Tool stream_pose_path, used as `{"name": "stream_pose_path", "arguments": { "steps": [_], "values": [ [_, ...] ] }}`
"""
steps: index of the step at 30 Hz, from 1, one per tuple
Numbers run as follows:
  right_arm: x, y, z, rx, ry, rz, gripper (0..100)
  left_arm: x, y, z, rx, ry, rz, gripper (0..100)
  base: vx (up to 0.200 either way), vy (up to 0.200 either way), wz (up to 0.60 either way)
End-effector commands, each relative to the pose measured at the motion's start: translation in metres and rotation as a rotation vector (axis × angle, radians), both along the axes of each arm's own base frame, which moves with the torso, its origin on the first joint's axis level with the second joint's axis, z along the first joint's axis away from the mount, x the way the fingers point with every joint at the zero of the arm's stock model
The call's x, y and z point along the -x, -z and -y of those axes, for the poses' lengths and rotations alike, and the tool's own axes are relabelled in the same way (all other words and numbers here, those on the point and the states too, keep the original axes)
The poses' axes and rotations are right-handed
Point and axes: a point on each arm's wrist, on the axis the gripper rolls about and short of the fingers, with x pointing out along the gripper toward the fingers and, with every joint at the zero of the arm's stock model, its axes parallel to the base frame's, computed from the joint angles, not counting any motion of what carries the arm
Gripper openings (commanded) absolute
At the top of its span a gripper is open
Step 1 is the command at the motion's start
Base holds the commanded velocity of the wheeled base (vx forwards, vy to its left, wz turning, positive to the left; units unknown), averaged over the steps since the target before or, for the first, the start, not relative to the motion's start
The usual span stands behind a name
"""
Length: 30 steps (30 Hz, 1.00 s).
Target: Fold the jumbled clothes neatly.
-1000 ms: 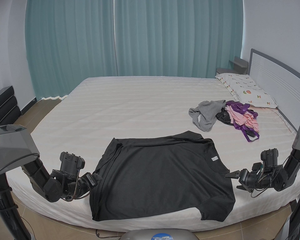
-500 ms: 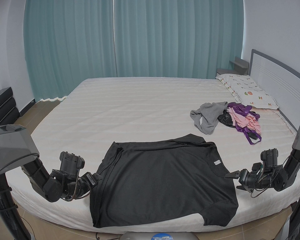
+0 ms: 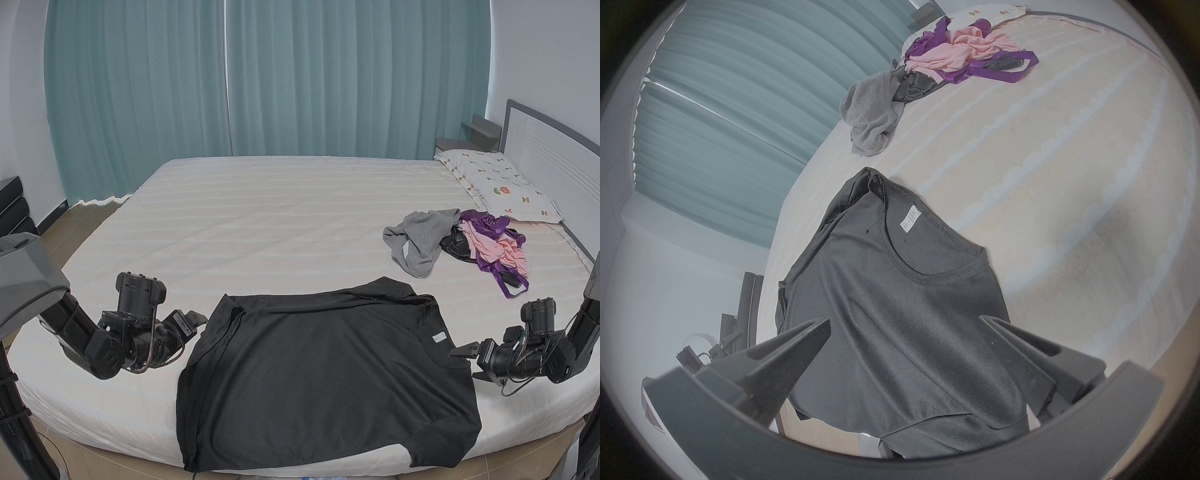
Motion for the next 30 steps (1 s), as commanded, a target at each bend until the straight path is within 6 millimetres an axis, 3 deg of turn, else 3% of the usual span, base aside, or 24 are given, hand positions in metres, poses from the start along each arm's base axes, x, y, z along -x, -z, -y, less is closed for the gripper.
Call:
{"name": "stream_pose_path", "arguments": {
  "steps": [1,13,21,30],
  "values": [
    [0.0,0.001,0.0,-0.001,0.0,-0.005,100,-0.035,-0.001,0.007,-0.001,-0.002,0.001,100,0.0,0.0,0.0],
    [0.001,0.003,0.0,0.0,-0.002,-0.013,100,-0.11,0.018,0.035,0.026,0.041,0.015,100,0.0,0.0,0.0],
    [0.003,0.004,0.0,-0.002,-0.002,-0.019,100,-0.128,0.039,0.062,0.057,0.107,0.009,100,0.0,0.0,0.0],
    [0.003,0.005,0.0,-0.002,-0.002,-0.024,100,-0.138,0.045,0.09,0.1,0.125,0.033,100,0.0,0.0,0.0]
  ]
}}
